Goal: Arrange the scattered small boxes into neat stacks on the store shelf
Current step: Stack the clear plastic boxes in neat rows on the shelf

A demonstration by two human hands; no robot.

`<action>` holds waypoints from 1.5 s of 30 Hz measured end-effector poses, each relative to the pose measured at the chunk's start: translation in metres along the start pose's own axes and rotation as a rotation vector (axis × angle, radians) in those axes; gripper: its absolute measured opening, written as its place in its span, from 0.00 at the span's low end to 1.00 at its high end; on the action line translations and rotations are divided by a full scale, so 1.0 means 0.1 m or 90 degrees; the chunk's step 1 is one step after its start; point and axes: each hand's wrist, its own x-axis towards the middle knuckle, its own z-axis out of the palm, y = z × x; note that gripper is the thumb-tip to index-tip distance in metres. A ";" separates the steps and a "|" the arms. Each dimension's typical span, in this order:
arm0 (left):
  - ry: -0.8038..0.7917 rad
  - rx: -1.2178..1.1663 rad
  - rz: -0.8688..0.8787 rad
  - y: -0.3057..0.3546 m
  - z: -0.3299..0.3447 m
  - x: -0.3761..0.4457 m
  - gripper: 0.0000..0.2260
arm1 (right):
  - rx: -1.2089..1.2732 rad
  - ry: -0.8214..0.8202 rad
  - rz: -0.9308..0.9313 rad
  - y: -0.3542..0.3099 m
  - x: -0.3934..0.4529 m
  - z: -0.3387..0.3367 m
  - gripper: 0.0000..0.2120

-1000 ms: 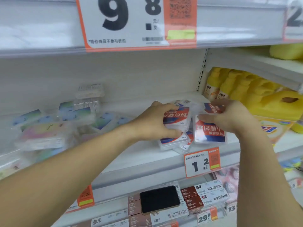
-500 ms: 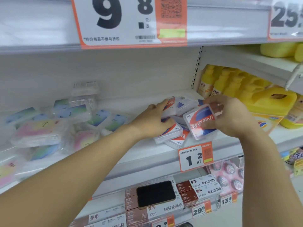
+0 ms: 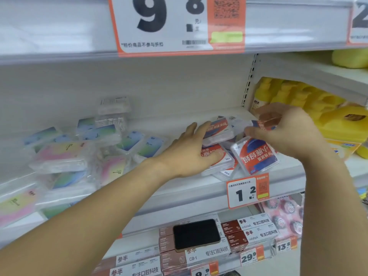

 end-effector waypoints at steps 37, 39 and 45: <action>0.417 0.008 -0.285 -1.77 -1.51 -2.42 0.28 | 0.049 -0.434 -0.173 -1.87 -0.14 1.54 0.24; 0.432 -0.048 -0.304 -1.82 -1.50 -2.46 0.24 | 0.006 -0.481 -0.163 -1.92 -0.19 1.50 0.36; 0.335 -0.137 -0.298 -1.87 -1.47 -2.52 0.30 | -0.006 -0.426 -0.256 -2.12 -0.35 1.44 0.46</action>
